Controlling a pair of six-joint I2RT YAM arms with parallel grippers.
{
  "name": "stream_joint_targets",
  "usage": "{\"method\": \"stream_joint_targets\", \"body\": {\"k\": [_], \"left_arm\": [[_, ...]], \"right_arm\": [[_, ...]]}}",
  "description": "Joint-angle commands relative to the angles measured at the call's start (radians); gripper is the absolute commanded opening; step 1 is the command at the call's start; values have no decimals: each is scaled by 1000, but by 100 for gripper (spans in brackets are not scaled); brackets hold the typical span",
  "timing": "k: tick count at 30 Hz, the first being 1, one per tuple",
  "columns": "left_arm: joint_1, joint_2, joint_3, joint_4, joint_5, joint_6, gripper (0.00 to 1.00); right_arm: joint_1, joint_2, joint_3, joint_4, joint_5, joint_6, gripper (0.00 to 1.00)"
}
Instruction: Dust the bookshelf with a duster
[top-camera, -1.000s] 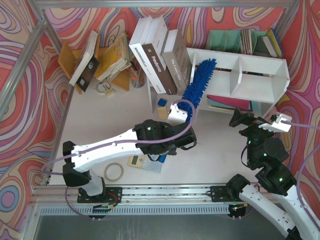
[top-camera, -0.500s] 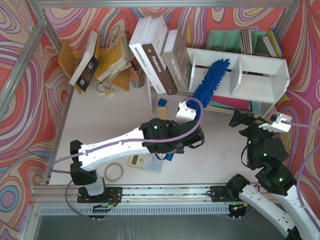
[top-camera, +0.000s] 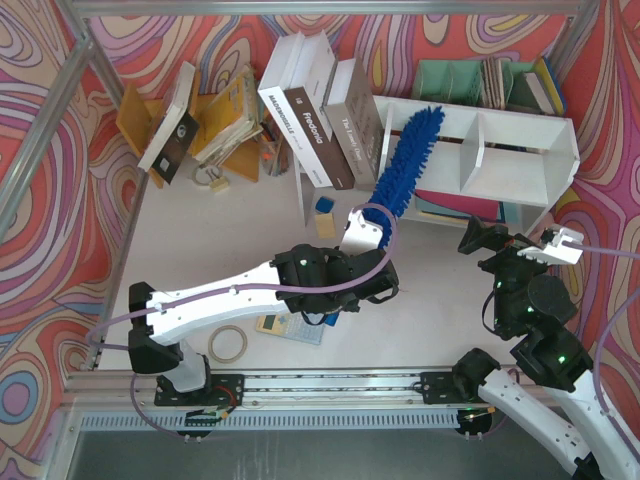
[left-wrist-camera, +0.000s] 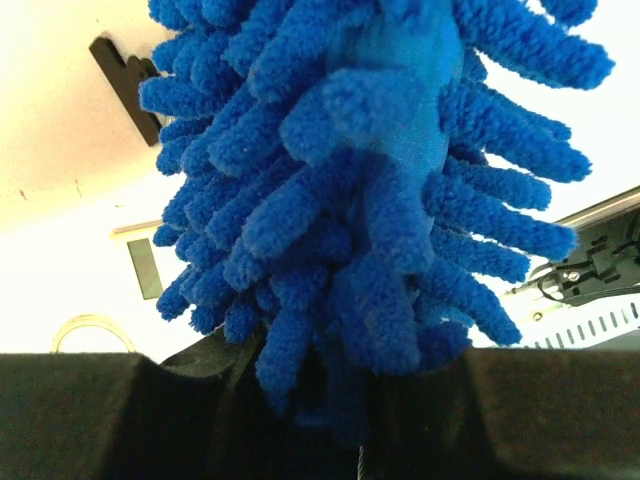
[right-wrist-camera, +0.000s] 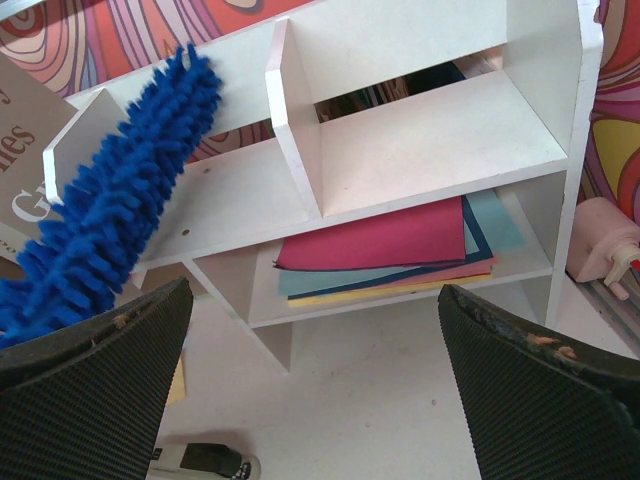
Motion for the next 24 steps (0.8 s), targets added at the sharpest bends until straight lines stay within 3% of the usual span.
{"method": "stream_joint_targets", "body": {"k": [1, 12, 24], "left_arm": [[5, 15, -40, 50, 1, -41, 0], [6, -17, 73, -31, -120, 27, 0], [11, -29, -59, 38, -50, -33, 0]], "right_arm": [[0, -4, -4, -13, 7, 8, 99], [0, -8, -3, -13, 2, 5, 99], [0, -7, -3, -17, 3, 10, 99]]}}
